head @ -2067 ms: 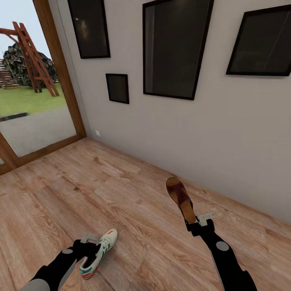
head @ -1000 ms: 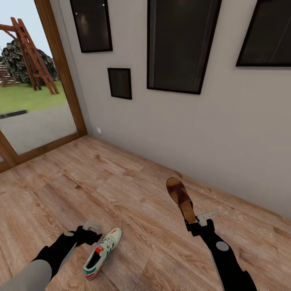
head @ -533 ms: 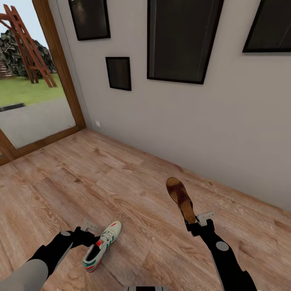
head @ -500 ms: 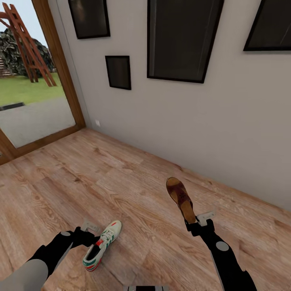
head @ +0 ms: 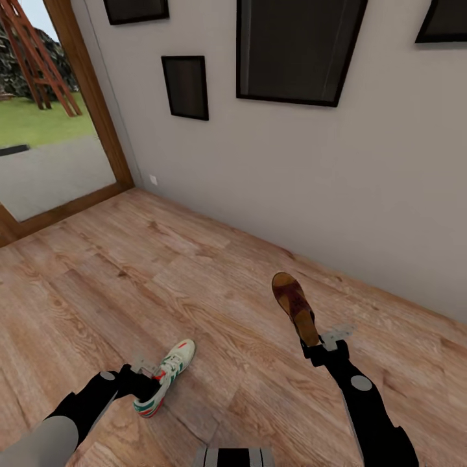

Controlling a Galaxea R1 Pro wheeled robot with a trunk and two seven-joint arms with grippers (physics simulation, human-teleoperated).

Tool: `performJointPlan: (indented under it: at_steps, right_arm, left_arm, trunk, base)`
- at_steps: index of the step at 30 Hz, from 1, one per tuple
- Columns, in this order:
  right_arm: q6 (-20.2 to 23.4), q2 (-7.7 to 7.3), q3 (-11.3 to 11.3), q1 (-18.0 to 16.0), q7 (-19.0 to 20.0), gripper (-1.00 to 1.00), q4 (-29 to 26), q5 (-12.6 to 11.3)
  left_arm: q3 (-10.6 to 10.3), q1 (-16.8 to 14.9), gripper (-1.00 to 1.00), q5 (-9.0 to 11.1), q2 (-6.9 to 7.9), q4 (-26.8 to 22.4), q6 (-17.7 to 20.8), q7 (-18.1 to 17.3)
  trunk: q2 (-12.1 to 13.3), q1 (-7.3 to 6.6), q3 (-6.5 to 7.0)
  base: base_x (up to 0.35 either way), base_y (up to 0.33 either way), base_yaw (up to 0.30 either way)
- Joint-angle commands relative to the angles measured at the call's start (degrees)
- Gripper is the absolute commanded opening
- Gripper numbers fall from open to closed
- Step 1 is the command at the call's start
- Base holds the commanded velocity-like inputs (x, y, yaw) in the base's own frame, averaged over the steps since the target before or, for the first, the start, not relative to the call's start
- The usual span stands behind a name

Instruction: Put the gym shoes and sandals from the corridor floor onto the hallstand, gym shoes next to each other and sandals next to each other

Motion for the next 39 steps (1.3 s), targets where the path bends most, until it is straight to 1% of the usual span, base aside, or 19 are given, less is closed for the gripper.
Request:
performJointPlan:
  at_steps: [1, 2, 3, 4, 5, 6, 7, 9, 10, 14, 17, 22, 23, 24, 25, 26, 30, 33, 39]
  right_arm:
    - [3.06, 0.14, -0.11, -0.02, 0.41, -1.0, -2.55, 0.22]
    - [7.52, 0.19, 0.08, -0.02, 0.41, -1.0, -7.14, -0.39]
    - [8.84, 0.21, 0.24, -0.03, 0.41, -1.0, -8.73, -0.68]
    - [11.16, 0.22, 0.85, -0.04, 0.41, -1.0, -11.66, -1.45]
    - [12.17, 0.23, 1.28, -0.05, 0.41, -1.0, -12.89, -1.92]
    - [14.53, 0.24, 2.88, -0.04, 0.41, -1.0, -15.34, -3.52]
    - [15.48, 0.24, 4.15, -0.03, 0.41, -1.0, -16.27, -4.57]
    - [16.1, 0.21, 5.41, -0.04, 0.41, -1.0, -16.85, -5.33]
    - [16.49, 0.2, 6.49, -0.05, 0.41, -1.0, -17.2, -5.81]
    - [16.97, 0.1, 8.11, 0.01, 0.41, -1.0, -17.55, -6.51]
    - [17.06, 0.07, 8.4, 0.02, 0.41, -1.0, -17.48, -6.62]
    - [17.09, -0.18, 8.47, 0.06, 0.41, -1.0, -17.4, -6.61]
    - [17.1, -0.29, 8.47, 0.1, 0.41, -1.0, -17.05, -6.55]
    - [17.1, -0.32, 8.47, 0.11, 0.41, -1.0, -16.65, -6.51]
    - [17.1, -0.34, 8.46, 0.11, 0.41, -1.0, -16.23, -6.46]
    - [17.1, -0.35, 8.43, 0.11, 0.41, -1.0, -15.84, -6.42]
    - [17.1, -0.36, 8.4, 0.11, 0.41, -1.0, -15.23, -6.34]
    - [17.07, -0.36, 8.45, 0.11, 0.41, -1.0, -15.06, -6.41]
    - [17.02, -0.33, 8.44, 0.11, 0.41, -1.0, -15.02, -6.58]
  left_arm:
    - [-0.14, 0.02, 1.0, -0.38, -0.01, -0.12, 0.26, -0.19]
    - [-0.14, 0.01, 1.0, -0.45, -0.11, -0.07, 0.26, -0.18]
    - [-0.14, 0.0, 1.0, -0.46, -0.13, -0.05, 0.26, -0.18]
    - [-0.14, -0.01, 1.0, -0.48, -0.16, -0.01, 0.26, -0.16]
    - [-0.14, 0.01, 1.0, -0.49, -0.18, 0.01, 0.26, -0.16]
    - [-0.14, 0.0, 1.0, -0.51, -0.2, 0.04, 0.26, -0.15]
    - [-0.14, 0.01, 1.0, -0.51, -0.21, 0.03, 0.26, -0.15]
    - [-0.14, 0.0, 1.0, -0.52, -0.21, 0.04, 0.26, -0.14]
    - [-0.14, -0.01, 1.0, -0.52, -0.19, 0.02, 0.26, -0.12]
    - [-0.13, -0.02, 1.0, -0.59, -0.02, -0.22, 0.28, 0.06]
    - [-0.06, -0.03, 1.0, -0.6, 0.14, -0.32, 0.33, 0.16]
    - [0.02, -0.07, 1.0, -0.61, 0.36, -0.36, 0.29, 0.32]
    - [0.03, -0.08, 1.0, -0.61, 0.39, -0.37, 0.17, 1.4]
    - [0.03, -0.06, 1.0, -0.61, 0.39, -0.37, -0.07, 1.72]
    - [0.03, -0.05, 1.0, -0.61, 0.39, -0.36, -0.79, 1.98]
    - [0.05, -0.04, 1.0, -0.59, 0.37, -0.15, -2.44, 2.17]
    - [0.1, -0.03, 1.0, -0.54, 0.32, 0.51, -7.25, 2.41]
    - [0.22, -0.03, 1.0, -0.53, 0.35, 0.7, -9.12, 2.47]
    - [0.34, -0.01, 1.0, -0.52, 0.39, 0.69, -9.84, 2.49]
  trunk:
    - [-0.04, 0.01, -0.37]
    - [-0.05, 0.04, -0.68]
    - [-0.06, 0.06, -1.0]
    - [-0.08, 0.09, -1.3]
    - [-0.09, 0.12, -1.6]
    - [-0.1, 0.14, -1.86]
    - [-0.12, 0.17, -2.11]
    - [-0.14, 0.22, -2.59]
    - [-0.16, 0.25, -2.82]
    - [-0.21, 0.35, -3.73]
    - [-0.25, 0.43, -4.39]
    - [-0.25, 0.43, -4.39]
    - [-0.25, 0.43, -4.39]
    - [-0.25, 0.43, -4.39]
    - [-0.25, 0.43, -4.39]
    - [-0.25, 0.43, -4.39]
    - [-0.3, 0.53, -5.28]
    - [-0.34, 0.61, -5.95]
    - [-0.42, 0.76, -7.41]
  base:
    - [0.0, 0.0, 0.0]
    - [0.0, 0.0, 0.0]
    - [0.0, 0.0, 0.0]
    - [0.0, 0.0, 0.0]
    - [0.0, 0.0, 0.0]
    - [0.0, 0.0, 0.0]
    - [0.0, 0.0, 0.0]
    - [0.0, 0.0, 0.0]
    - [0.0, 0.0, 0.0]
    - [0.0, 0.0, 0.0]
    - [0.0, 0.0, 0.0]
    - [0.0, 0.0, 0.0]
    - [0.0, 0.0, 0.0]
    - [0.0, 0.0, 0.0]
    - [0.0, 0.0, 0.0]
    - [0.0, 0.0, 0.0]
    - [0.0, 0.0, 0.0]
    - [0.0, 0.0, 0.0]
    - [0.0, 0.0, 0.007]
